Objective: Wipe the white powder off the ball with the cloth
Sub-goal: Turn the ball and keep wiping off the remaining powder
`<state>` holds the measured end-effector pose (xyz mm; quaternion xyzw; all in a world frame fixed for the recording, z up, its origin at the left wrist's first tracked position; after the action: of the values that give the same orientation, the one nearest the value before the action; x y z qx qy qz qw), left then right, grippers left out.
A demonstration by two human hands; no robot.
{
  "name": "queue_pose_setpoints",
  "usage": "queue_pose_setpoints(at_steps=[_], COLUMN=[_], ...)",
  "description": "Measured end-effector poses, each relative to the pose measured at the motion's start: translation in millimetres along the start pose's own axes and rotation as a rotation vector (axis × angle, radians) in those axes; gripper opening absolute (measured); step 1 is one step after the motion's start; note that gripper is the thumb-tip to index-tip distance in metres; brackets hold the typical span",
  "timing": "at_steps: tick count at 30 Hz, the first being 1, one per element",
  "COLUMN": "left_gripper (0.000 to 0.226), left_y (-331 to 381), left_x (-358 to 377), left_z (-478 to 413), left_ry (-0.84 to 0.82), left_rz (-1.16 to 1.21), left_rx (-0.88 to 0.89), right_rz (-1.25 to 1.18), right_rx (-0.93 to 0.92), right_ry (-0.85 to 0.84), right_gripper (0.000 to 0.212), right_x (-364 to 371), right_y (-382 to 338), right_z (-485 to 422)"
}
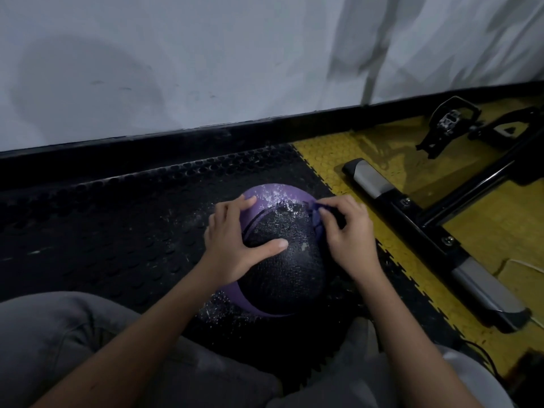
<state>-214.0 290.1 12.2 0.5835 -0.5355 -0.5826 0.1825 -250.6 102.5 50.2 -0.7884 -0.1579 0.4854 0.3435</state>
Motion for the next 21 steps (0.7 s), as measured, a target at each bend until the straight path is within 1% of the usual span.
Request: queue_pose_setpoints(at_steps=[1, 3, 5, 8, 9, 11, 13, 14, 16, 18, 21], left_gripper=[0.087, 0.086, 0.087, 0.087, 0.087, 0.086, 0.086, 0.088, 0.098, 0.104, 0.104], left_y=[0.8, 2.4, 1.5, -1.2, -1.5, -1.1, 0.6, 1.1, 1.7, 0.7, -0.8], left_x=[1.5, 3.4, 2.2, -1.9, -2.6, -2.3, -0.4, 0.4, 0.9, 0.3, -2.0], left_z=[0.4, 0.5, 0.3, 0.1, 0.3, 0.6, 0.6, 0.2, -0.5, 0.3, 2.8], left_ry=[-0.007, -0.013, 0.008, 0.027, 0.022, -0.006, -0.04, -0.056, -0.101, -0.13, -0.104], left_rz=[-0.001, -0.003, -0.006, -0.005, 0.0, 0.007, -0.019, -0.041, -0.086, -0.105, -0.089], left_rx=[0.004, 0.01, 0.002, -0.012, -0.011, -0.003, 0.022, 0.036, 0.051, 0.059, 0.058], right_rz=[-0.016, -0.01, 0.003, 0.061, 0.07, 0.03, -0.014, -0.025, -0.038, -0.042, -0.015], right_rx=[0.05, 0.063, -0.006, -0.202, -0.235, -0.173, -0.037, 0.028, 0.094, 0.099, -0.027], right_ry=[0.006, 0.019, 0.024, -0.026, -0.038, -0.028, 0.017, 0.028, 0.03, 0.033, 0.051], right_gripper=[0.015, 0.014, 0.013, 0.015, 0.016, 0.015, 0.012, 0.015, 0.02, 0.019, 0.011], right_x=[-2.4, -3.8, -1.0, 7.3, 7.8, 4.4, -0.6, -1.5, -0.8, -0.4, 0.5], right_y=[6.4, 5.1, -9.4, -32.1, -33.2, -22.3, -4.4, 3.3, 12.4, 11.1, -8.4], right_z=[-6.7, -2.6, 16.7, 47.6, 48.4, 32.3, 11.4, 3.5, -2.6, 0.7, 19.7])
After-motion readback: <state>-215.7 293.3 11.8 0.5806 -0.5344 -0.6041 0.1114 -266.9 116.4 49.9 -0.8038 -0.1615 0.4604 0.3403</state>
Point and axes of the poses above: each hand's wrist, its own z-axis away from the middle knuckle, its own x-axis out of the palm, y = z × x, the point moved 4 cm from there along -z, towards the middle knuckle, and after that the axes turned 13 degrees about x, right-handed, at the moved point
